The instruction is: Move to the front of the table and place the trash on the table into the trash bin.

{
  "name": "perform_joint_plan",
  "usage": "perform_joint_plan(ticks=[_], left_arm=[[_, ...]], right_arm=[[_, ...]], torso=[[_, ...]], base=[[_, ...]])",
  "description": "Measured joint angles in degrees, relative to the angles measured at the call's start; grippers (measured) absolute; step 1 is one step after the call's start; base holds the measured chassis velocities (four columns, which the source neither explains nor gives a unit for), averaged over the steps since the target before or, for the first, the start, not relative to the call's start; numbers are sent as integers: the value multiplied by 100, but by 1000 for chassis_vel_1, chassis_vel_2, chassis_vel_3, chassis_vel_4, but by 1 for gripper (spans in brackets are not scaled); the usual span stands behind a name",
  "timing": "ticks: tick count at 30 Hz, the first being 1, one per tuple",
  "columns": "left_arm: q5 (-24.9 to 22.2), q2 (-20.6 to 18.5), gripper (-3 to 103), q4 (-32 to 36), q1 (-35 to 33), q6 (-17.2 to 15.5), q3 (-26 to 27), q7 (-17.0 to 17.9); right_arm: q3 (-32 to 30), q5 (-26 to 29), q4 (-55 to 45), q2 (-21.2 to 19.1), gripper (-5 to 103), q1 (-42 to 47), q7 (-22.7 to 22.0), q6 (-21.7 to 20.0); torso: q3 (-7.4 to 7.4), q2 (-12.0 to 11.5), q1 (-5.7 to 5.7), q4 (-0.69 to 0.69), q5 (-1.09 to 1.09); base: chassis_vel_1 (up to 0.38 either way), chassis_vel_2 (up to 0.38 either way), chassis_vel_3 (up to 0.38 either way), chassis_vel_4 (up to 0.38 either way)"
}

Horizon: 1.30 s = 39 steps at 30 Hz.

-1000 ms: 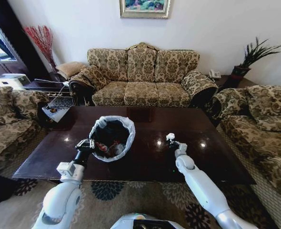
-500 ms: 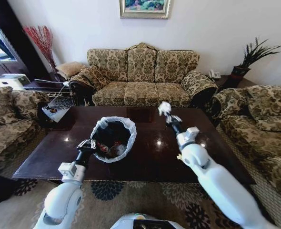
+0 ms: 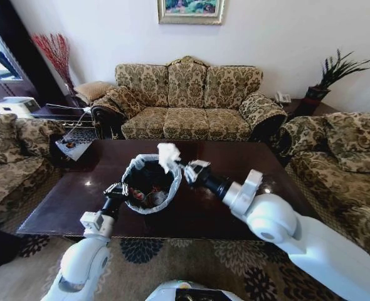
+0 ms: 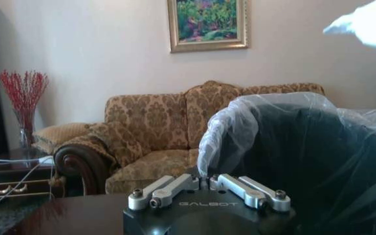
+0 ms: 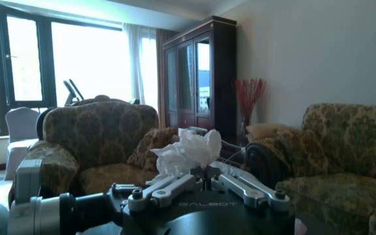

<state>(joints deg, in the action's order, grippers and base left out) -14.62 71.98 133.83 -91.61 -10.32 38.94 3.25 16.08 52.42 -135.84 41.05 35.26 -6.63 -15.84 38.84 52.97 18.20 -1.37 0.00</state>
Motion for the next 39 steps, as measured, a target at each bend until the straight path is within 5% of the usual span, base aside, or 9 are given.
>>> perform_joint_plan(ticks=[5, 8, 10, 26, 32, 39], left_arm=[[6, 1, 3, 11, -7, -14, 5, -7], [22, 31, 3, 35, -27, -16, 10, -11], [26, 42, 3, 42, -31, -16, 10, -13], [83, 133, 3, 27, -13, -19, 21, -36], [54, 127, 3, 32, -12, -19, 98, -28], [42, 198, 3, 98, -63, -13, 170, -20]], right_arm=[[319, -171, 102, 102, 4, -150, 44, -121], [514, -212, 325, 197, 21, -329, 44, -130], [563, -216, 393, 232, 21, -390, 41, -127], [491, -238, 655, 393, 81, -497, -70, -8], [-6, -384, 823, 272, 99, -185, -820, 212], [-705, -1004, 1414, 208, 100, 498, -1540, 392]], torso=[[0, 0, 0, 1, 0], [0, 0, 0, 0, 0], [0, 0, 0, 0, 0], [0, 0, 0, 0, 0], [0, 0, 0, 0, 0], [0, 0, 0, -1, 1]], base=[[0, 0, 0, 0], [0, 0, 0, 0], [0, 0, 0, 0], [0, 0, 0, 0], [0, 0, 0, 0], [0, 0, 0, 0]])
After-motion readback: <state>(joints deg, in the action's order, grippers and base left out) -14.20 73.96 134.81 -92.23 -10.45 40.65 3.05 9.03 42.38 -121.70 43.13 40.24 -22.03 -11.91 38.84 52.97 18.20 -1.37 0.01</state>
